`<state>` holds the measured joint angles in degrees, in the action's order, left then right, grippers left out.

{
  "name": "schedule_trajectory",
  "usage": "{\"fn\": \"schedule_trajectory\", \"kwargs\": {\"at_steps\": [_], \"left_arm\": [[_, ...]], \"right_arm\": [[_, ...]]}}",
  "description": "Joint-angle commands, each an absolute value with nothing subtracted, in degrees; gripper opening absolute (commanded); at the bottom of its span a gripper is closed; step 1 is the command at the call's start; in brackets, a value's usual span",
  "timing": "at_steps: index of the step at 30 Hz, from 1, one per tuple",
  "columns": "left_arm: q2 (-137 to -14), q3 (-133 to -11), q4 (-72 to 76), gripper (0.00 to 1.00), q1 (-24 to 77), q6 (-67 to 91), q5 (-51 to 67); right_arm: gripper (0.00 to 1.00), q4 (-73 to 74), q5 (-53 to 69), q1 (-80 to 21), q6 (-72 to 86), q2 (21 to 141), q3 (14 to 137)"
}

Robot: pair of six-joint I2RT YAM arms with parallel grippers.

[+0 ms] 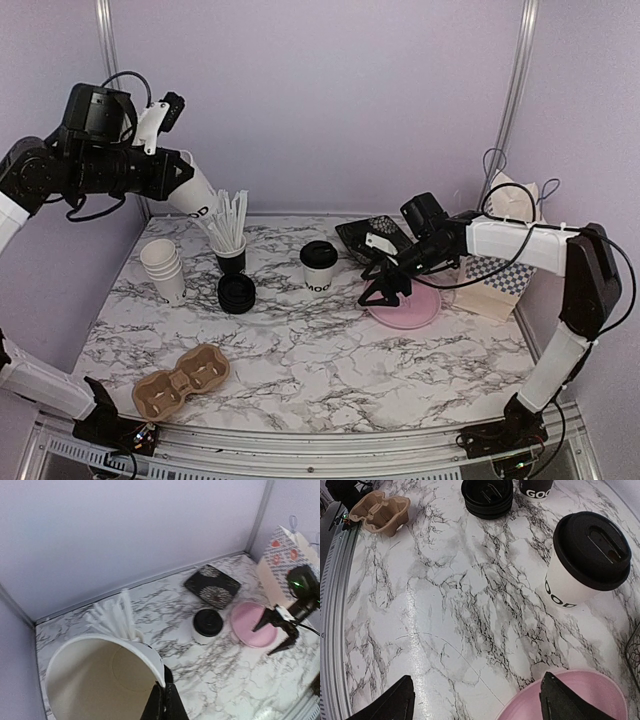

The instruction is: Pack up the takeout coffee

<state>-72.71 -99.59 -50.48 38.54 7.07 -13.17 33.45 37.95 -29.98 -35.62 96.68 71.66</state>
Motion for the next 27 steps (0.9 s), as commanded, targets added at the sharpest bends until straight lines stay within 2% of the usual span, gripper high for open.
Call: {"fn": "schedule_trajectory", "kwargs": {"at_steps": [1,6,14,27], "left_arm": [[-74.33,-97.79,-44.93,0.00,47.61,2.06,-2.49],[-80.50,-95.44,-43.90,0.00,57.22,-3.10,-1.23],[-92.62,-92.60,-40.24,0.00,67.07,-8.02,-0.84],[-105.45,-89.25,-32.26,0.00,71.64,-8.16,3.50]], "right_arm": [[0.84,32.73,35.96,-29.86,-34.64,97.63,72.50],[0.83,30.62,31.95,-28.47,-31.62,98.03,72.51],[0.83,28.07,30.26,-25.22,-29.40,97.22,71.78],[0.83,27.92,29.94,-25.14,-30.27,97.29,71.04]]}}
